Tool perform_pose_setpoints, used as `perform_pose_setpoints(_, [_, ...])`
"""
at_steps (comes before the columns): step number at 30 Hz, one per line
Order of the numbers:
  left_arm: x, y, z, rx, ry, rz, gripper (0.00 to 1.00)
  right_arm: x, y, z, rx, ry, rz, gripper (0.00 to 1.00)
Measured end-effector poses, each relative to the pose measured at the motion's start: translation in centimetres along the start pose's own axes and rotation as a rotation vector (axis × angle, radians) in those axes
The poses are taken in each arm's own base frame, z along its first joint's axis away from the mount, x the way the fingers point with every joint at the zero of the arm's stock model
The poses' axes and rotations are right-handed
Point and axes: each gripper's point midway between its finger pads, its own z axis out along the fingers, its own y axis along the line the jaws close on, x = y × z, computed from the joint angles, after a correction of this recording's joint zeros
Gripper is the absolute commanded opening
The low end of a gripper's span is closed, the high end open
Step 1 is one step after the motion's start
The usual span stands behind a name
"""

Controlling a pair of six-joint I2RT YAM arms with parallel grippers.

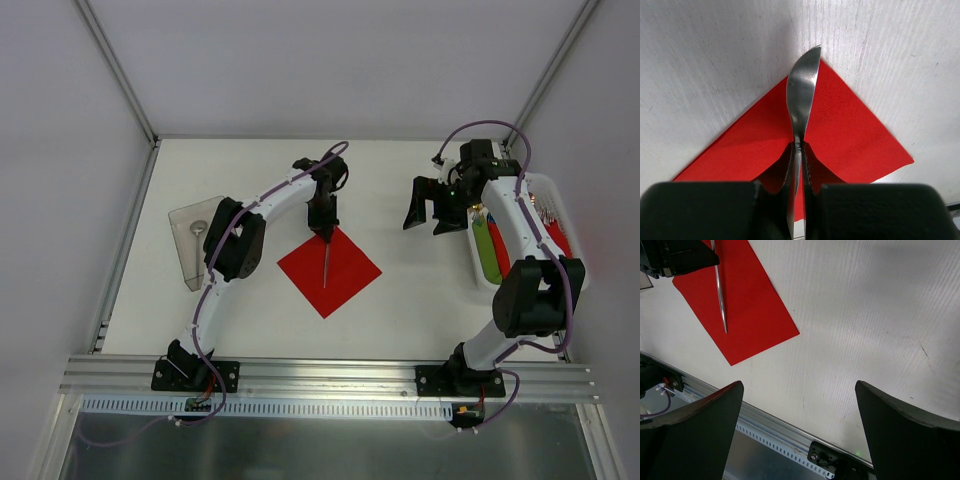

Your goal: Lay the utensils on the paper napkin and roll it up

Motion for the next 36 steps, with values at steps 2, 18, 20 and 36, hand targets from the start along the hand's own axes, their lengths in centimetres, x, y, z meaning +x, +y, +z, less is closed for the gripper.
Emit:
perform_pose_setpoints(2, [0.19,0.17,0.15,-0.004,0.007,-0.001,0.00,-0.01,0.00,0.01,0.000,0.000,0.000,0.99])
perform_pose_setpoints(18, [0.81,0.45,0.28,-0.011,0.031,0.000,0.03,0.06,-0.20,0.46,0.000,0.015,0.009,0.99])
perform_pose_setpoints(20, [0.82,0.48,0.27,-0.012,0.032,0.000,0.06,0.06,-0.20,0.46,0.001,0.015,0.011,0.99])
perform_pose_setpoints(36, [0.81,0.54,0.12,0.010,0.048,-0.004,0.28,0.10,-0.29,0.73,0.000,0.024,0.021,0.99])
